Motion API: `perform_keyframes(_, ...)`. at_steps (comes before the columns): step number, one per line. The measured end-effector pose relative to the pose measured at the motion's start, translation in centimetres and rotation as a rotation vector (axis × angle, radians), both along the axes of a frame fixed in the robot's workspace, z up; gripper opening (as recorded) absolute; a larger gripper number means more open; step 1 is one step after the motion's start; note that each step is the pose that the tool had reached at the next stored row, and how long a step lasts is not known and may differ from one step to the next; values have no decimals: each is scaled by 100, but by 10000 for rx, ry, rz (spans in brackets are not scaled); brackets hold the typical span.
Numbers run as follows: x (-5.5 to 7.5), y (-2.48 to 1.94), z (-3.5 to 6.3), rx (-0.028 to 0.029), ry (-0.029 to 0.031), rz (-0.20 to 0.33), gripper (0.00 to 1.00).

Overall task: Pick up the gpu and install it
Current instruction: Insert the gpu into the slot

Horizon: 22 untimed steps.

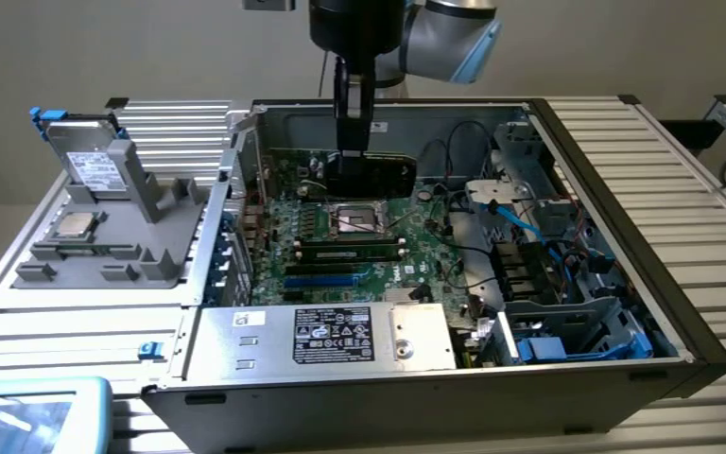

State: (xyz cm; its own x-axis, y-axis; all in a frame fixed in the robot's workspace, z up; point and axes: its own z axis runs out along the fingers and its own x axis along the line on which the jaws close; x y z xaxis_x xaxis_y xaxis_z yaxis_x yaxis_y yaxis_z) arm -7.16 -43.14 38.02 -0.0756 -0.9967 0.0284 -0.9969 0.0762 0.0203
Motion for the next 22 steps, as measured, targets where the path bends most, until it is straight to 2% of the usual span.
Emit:
perform_keyframes(5, 3, -143, -91, 0, 50, 1, 27)
perform_keyframes(7, 3, -179, -129, 1, 55, 0, 27)
perform_keyframes(14, -17, -203, -255, 3, 68, 121, 27)
perform_keyframes(22, -21, -210, -401, 20, 156, 1113, 27)
